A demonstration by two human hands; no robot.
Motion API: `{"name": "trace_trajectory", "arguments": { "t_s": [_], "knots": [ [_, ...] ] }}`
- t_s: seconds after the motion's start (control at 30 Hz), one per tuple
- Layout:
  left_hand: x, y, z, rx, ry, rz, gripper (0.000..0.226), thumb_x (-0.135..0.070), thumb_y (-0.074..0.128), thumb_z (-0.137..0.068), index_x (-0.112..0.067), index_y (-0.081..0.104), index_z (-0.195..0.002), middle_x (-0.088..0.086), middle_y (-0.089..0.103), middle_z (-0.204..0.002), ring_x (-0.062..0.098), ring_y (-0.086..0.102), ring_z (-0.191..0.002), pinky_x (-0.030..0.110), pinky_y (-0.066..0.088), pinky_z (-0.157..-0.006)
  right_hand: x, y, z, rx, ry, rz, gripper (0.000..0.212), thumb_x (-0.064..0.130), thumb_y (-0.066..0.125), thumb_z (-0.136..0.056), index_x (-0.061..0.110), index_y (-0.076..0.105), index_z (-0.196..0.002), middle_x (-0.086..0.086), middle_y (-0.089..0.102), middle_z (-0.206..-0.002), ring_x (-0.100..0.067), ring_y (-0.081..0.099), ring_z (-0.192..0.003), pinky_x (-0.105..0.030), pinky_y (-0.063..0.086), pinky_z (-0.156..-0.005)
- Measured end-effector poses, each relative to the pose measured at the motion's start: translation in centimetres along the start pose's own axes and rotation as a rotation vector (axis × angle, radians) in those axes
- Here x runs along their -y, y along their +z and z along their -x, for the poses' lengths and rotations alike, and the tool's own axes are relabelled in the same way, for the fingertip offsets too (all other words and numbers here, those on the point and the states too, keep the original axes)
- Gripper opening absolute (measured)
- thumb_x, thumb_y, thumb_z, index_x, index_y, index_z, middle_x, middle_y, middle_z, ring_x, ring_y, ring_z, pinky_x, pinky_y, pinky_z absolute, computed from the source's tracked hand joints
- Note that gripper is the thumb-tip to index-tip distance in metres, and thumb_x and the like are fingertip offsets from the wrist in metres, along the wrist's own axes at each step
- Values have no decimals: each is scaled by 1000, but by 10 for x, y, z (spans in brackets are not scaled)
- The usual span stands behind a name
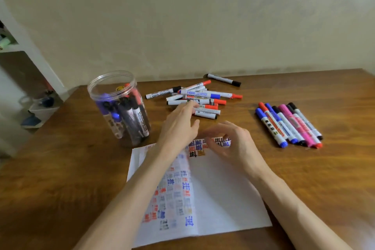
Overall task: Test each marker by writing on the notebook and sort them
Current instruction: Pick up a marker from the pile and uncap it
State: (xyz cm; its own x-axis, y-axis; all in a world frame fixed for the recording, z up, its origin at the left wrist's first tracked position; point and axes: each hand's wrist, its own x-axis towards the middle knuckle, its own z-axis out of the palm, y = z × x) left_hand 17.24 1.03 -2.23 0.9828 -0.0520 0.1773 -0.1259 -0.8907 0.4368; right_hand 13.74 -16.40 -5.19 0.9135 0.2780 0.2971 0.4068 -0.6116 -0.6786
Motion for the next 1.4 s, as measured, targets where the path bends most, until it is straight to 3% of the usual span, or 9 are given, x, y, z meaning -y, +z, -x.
{"name": "trace_trajectory", "arguments": {
  "t_s": [0.17,0.37,0.57,0.73,0.87,0.97,1.07,1.23,1.4],
  "knots": [
    [9,19,-26,12,61,-263,56,-18,65,-99,-29,46,-150,-2,47,-154,19,41,-144,38,37,-116,-14,-15,-6,-184,213,-2,41,-1,76,-90,26,74,-121,5,66,-118,-7,65,-95,-11,53,-69],
    [21,27,-34,-25,103,-327,33,-29,65,-99,-29,62,-133,-1,55,-143,21,41,-139,40,35,-115,-18,-14,-8,-231,251,-55,31,10,76,-94,27,73,-119,8,70,-115,-4,66,-93,-12,53,-68],
    [6,20,-13,-172,222,-21,24,-23,66,-99,-21,63,-123,-1,67,-128,19,58,-124,33,39,-107,-15,-11,-6,-233,289,-136,25,26,74,-97,22,73,-122,9,72,-105,-2,67,-92,-16,57,-73],
    [-1,14,14,-139,395,180,33,-15,75,-91,-24,66,-121,-9,71,-118,9,66,-108,39,56,-98,1,-12,-3,-209,348,-541,22,44,72,-95,25,77,-105,8,80,-95,-6,76,-89,-20,59,-73],
    [5,13,33,-83,344,221,45,-26,78,-89,-26,62,-131,-11,69,-125,4,65,-110,30,58,-93,8,-13,-2,-279,407,-603,32,49,71,-95,17,76,-90,3,78,-78,-4,71,-69,-16,53,-62],
    [20,11,43,-94,241,236,31,-29,72,-94,-26,66,-124,-14,71,-116,0,66,-98,23,60,-80,7,-16,-4,-340,449,-642,39,53,70,-93,14,75,-89,-4,76,-77,-9,68,-70,-29,56,-75],
    [26,12,48,-84,245,244,25,-31,67,-97,-26,69,-121,-15,70,-110,4,68,-90,27,59,-73,9,-12,-2,-303,459,-745,40,52,72,-92,12,75,-92,-4,75,-79,-13,66,-72,-36,56,-76],
    [28,14,51,-16,302,279,27,-30,60,-100,-21,68,-124,-14,70,-110,2,66,-99,25,58,-79,10,2,1,-183,412,-685,49,49,74,-93,1,75,-85,-10,75,-77,-17,66,-67,-33,54,-71],
    [30,6,55,23,269,331,22,-30,50,-106,-20,67,-117,-17,65,-94,2,65,-89,27,55,-71,12,2,-1,-150,370,-718,41,40,72,-97,4,73,-78,-9,75,-74,-17,69,-68,-29,57,-71]
  ]
}}
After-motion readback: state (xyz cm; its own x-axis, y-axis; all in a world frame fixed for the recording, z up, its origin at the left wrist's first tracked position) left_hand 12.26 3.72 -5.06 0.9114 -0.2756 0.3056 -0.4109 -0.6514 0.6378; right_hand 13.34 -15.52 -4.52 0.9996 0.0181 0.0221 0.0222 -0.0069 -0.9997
